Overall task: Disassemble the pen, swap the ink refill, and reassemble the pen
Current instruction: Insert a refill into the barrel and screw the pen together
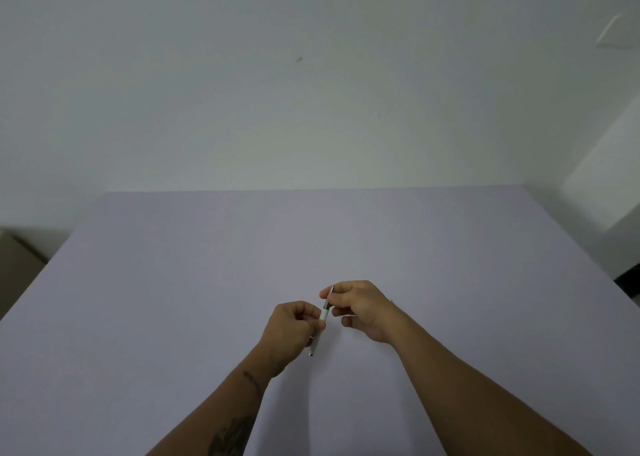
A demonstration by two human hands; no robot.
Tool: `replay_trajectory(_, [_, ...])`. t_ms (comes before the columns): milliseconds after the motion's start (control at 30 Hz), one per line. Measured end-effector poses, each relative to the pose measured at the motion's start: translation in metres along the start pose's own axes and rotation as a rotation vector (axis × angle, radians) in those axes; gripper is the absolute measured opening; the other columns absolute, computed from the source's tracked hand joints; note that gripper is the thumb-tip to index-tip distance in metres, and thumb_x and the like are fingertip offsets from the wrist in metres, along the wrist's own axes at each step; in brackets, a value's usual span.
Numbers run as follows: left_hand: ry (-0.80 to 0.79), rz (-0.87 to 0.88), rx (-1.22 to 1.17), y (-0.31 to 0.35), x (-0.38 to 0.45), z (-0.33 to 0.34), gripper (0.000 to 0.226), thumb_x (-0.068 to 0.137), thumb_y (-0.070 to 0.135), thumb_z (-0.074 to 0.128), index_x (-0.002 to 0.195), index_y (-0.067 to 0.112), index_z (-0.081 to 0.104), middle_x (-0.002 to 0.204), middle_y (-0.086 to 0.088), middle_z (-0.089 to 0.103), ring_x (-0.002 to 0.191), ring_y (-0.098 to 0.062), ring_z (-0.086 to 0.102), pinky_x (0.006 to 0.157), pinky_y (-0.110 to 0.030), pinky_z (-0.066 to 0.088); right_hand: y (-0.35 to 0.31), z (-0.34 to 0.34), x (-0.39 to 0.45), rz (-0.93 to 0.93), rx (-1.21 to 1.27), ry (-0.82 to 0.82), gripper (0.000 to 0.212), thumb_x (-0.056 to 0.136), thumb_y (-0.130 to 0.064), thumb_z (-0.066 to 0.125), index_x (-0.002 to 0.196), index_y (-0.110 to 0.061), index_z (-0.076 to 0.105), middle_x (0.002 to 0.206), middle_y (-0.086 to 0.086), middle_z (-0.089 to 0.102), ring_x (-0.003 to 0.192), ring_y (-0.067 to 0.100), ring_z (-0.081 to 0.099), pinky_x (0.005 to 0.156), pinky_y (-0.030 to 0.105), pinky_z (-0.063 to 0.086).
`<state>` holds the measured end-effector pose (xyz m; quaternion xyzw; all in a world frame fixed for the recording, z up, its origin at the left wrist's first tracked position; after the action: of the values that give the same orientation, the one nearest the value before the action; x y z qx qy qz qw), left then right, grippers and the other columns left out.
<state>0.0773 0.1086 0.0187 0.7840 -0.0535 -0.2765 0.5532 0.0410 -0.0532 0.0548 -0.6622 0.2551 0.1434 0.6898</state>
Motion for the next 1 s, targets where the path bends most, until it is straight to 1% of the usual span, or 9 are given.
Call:
replay_trajectory(67, [0.003,0.006,0.005,0.0,0.001,0.0,0.008,0.085,0.005,0.07,0.082,0.011,0.072,0.066,-0.001,0.063,0.068,-0.019,0.062,0.067,-0.032,0.058,0.0,0.001,0.001,-0.012,-0.032,0.048,0.015,0.092,-0.007,0.063,0.091,-0.012,0.078,0.089,0.005,0.071,0.078,0.017,0.058,0.065,0.029,0.047])
replay_trajectory(200, [0.015,0.027,0.017,0.001,0.004,0.0,0.006,0.084,0.006,0.07,0.082,0.011,0.073,0.067,-0.001,0.063,0.068,-0.019,0.062,0.071,-0.035,0.059,0.002,0.004,0.004,-0.056,-0.061,0.125,0.01,0.088,-0.011,0.069,0.078,-0.011,0.071,0.086,0.008,0.069,0.074,0.018,0.056,0.062,0.03,0.045])
replay_trajectory(333, [0.014,0.041,0.03,0.001,0.005,0.001,0.005,0.085,0.006,0.069,0.085,0.009,0.073,0.071,-0.003,0.064,0.07,-0.02,0.063,0.073,-0.035,0.059,0.004,0.006,0.006,-0.098,-0.116,0.191,0.028,0.083,-0.021,0.076,0.064,-0.016,0.056,0.08,0.01,0.066,0.069,0.02,0.052,0.057,0.03,0.043])
replay_trajectory(433, [0.003,0.042,0.026,0.003,0.004,0.0,0.005,0.085,0.005,0.069,0.084,0.009,0.072,0.07,-0.003,0.063,0.07,-0.02,0.062,0.073,-0.035,0.058,0.003,0.007,0.004,-0.088,-0.114,0.183,0.025,0.083,-0.024,0.076,0.068,-0.017,0.058,0.08,0.003,0.066,0.067,0.016,0.056,0.056,0.027,0.044])
replay_trajectory(533, [0.003,0.042,0.019,0.005,0.005,-0.001,0.004,0.086,0.005,0.069,0.086,0.007,0.072,0.072,-0.004,0.063,0.072,-0.021,0.062,0.074,-0.036,0.058,0.001,0.005,0.0,-0.015,0.025,0.06,0.006,0.089,-0.02,0.07,0.09,-0.014,0.073,0.087,0.002,0.069,0.074,0.016,0.058,0.063,0.029,0.046])
replay_trajectory(600, [0.007,0.044,0.016,0.006,0.005,-0.002,0.005,0.086,0.005,0.069,0.084,0.008,0.072,0.071,-0.004,0.063,0.072,-0.022,0.062,0.074,-0.037,0.059,0.002,0.002,0.0,0.003,0.069,0.017,0.013,0.093,-0.014,0.064,0.096,-0.014,0.077,0.089,0.002,0.071,0.08,0.017,0.058,0.067,0.029,0.048])
replay_trajectory(733, [0.01,0.043,0.031,0.004,0.005,-0.004,0.008,0.085,0.006,0.069,0.081,0.012,0.072,0.07,-0.002,0.064,0.072,-0.021,0.062,0.07,-0.033,0.057,0.003,0.005,0.002,-0.017,0.024,0.084,0.014,0.094,-0.009,0.062,0.088,-0.012,0.075,0.087,0.003,0.071,0.077,0.016,0.057,0.064,0.027,0.048])
replay_trajectory(867, [0.009,0.041,0.031,0.003,0.006,-0.004,0.008,0.085,0.007,0.07,0.08,0.013,0.072,0.07,-0.002,0.064,0.072,-0.02,0.063,0.072,-0.034,0.058,0.004,0.01,0.006,-0.047,-0.023,0.175,0.018,0.09,-0.011,0.067,0.073,-0.013,0.064,0.085,0.009,0.07,0.072,0.018,0.056,0.061,0.03,0.047])
replay_trajectory(1000, [0.017,0.043,0.031,0.003,0.006,-0.004,0.007,0.085,0.007,0.07,0.08,0.012,0.072,0.07,-0.003,0.064,0.069,-0.019,0.062,0.069,-0.032,0.058,0.003,0.011,0.003,-0.045,0.002,0.158,0.008,0.089,-0.014,0.068,0.082,-0.011,0.07,0.085,0.007,0.069,0.072,0.017,0.057,0.061,0.029,0.048])
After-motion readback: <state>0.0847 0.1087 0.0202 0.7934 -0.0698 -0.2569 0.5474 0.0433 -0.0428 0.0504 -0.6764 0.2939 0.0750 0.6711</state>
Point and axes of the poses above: each hand's wrist, its own x-axis towards the middle knuckle, its own z-axis out of the palm, y = z × x, the point moved 1 cm from there along x, towards the middle knuckle
